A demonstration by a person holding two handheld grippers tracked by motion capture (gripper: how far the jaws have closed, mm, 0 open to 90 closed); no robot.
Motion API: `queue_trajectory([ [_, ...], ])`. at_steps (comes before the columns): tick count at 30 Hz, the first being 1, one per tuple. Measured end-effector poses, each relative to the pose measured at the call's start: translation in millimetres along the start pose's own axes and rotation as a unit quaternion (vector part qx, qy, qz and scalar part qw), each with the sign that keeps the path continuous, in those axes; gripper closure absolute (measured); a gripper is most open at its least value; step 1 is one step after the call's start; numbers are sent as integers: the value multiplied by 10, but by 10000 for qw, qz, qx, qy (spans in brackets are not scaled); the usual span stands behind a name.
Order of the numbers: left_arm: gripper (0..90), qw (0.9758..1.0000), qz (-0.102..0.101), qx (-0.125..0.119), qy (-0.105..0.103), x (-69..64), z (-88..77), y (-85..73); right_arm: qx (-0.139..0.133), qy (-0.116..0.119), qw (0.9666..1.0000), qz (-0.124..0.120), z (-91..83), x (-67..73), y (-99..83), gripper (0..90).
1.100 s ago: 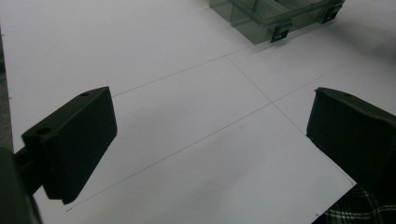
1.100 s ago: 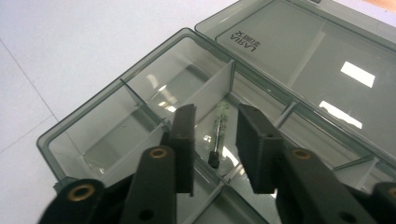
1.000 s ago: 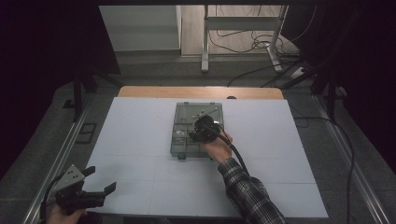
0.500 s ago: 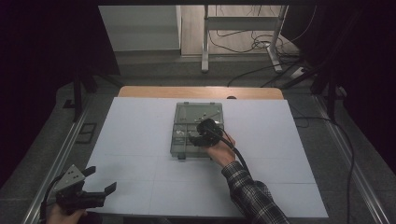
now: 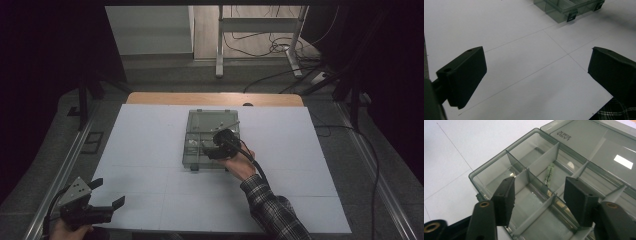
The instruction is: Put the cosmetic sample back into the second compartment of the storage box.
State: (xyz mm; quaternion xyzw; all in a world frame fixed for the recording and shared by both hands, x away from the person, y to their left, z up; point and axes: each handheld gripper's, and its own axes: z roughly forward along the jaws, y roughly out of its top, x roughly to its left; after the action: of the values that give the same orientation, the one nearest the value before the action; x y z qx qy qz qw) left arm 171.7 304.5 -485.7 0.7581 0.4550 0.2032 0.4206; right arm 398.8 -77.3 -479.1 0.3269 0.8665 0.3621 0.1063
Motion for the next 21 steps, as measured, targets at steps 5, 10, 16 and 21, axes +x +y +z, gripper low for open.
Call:
queue_trajectory([
  [5,25,10000,8,-9,-16,1,-3,-2,31,51,10000,-6,-37,-4,-20,369],
  [10,27,10000,24,-9,-17,-6,-1,-1,8,66,10000,11,-93,-13,-31,314],
  [16,27,10000,25,-14,-28,-4,-2,-1,41,107,9999,92,-164,-27,-33,264],
  [21,28,10000,22,-24,-36,-5,-4,-2,17,187,9998,10,-245,-14,-57,254],
])
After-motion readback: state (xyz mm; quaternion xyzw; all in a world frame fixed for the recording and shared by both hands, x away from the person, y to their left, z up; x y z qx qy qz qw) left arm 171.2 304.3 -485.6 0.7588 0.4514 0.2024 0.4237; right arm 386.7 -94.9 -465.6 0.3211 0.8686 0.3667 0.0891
